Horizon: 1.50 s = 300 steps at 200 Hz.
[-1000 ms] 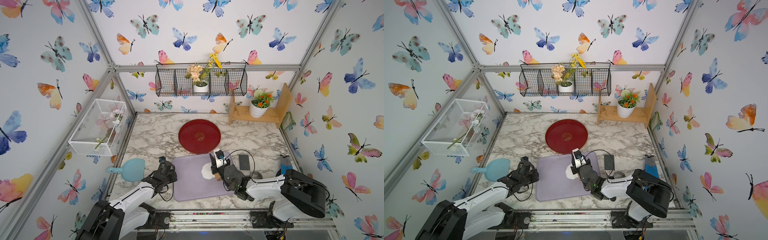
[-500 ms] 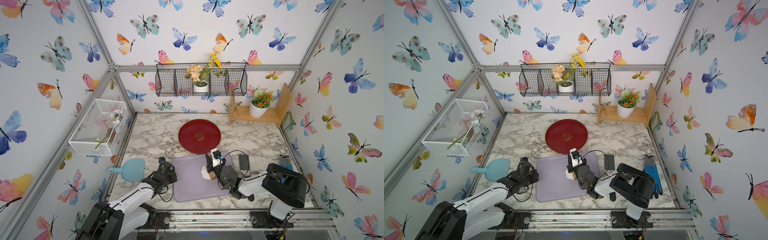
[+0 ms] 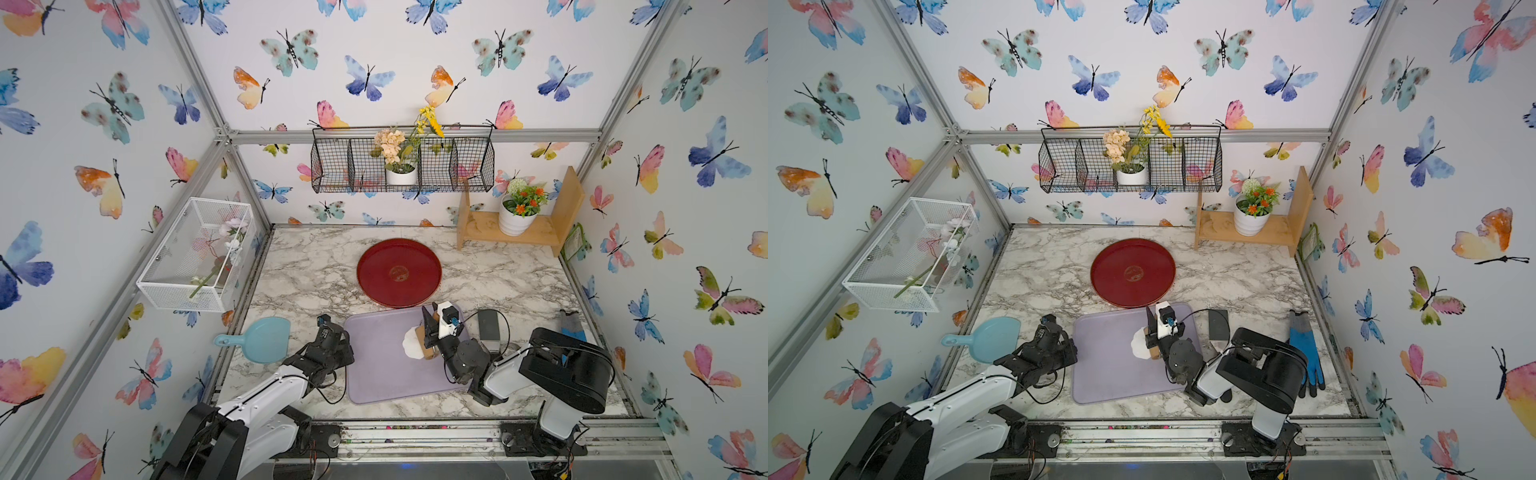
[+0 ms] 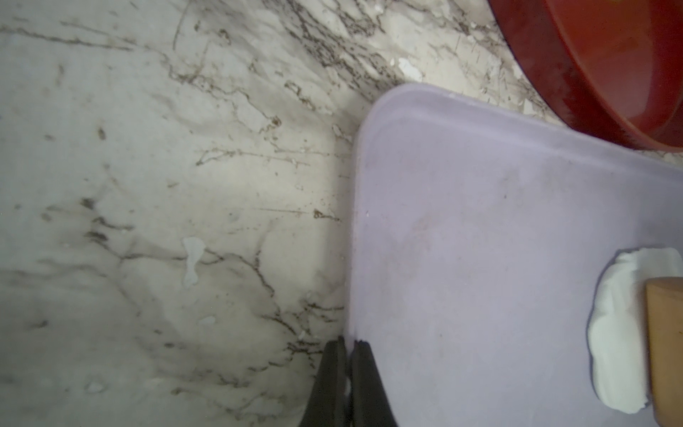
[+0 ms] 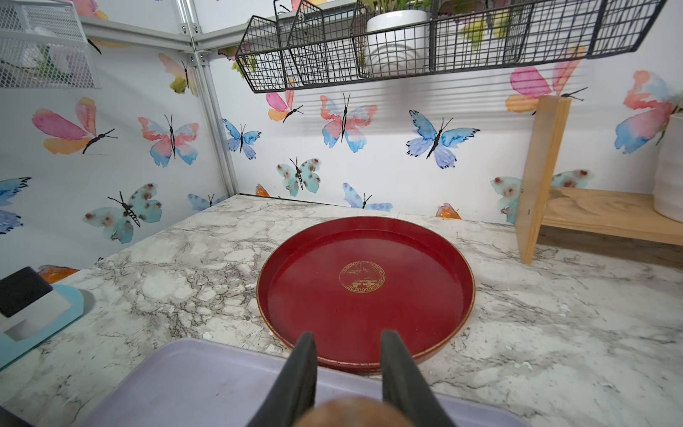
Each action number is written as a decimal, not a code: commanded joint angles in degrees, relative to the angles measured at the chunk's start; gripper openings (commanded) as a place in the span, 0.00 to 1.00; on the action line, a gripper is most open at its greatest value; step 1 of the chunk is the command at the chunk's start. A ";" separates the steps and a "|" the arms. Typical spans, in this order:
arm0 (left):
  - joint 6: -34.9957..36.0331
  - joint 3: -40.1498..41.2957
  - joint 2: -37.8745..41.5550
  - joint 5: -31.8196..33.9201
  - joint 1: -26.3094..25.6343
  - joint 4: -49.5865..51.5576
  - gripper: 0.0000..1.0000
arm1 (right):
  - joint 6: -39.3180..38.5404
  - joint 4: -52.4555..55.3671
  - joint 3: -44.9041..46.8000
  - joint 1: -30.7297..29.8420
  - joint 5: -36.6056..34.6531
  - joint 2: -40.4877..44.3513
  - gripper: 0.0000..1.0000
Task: Roll out the dumpling wrappers from the dough
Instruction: Flatten out the dough on the work surface.
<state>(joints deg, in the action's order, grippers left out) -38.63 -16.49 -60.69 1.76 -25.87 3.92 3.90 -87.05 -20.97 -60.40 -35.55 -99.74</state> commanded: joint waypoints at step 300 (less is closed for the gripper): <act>-1.64 0.16 0.83 -1.11 0.55 -0.61 0.00 | -0.25 19.29 2.34 9.07 2.75 5.45 0.02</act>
<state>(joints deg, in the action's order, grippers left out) -39.03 -16.34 -60.20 1.74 -25.87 4.12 6.52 -80.95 -17.69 -52.34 -34.41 -93.80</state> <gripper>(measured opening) 0.087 0.308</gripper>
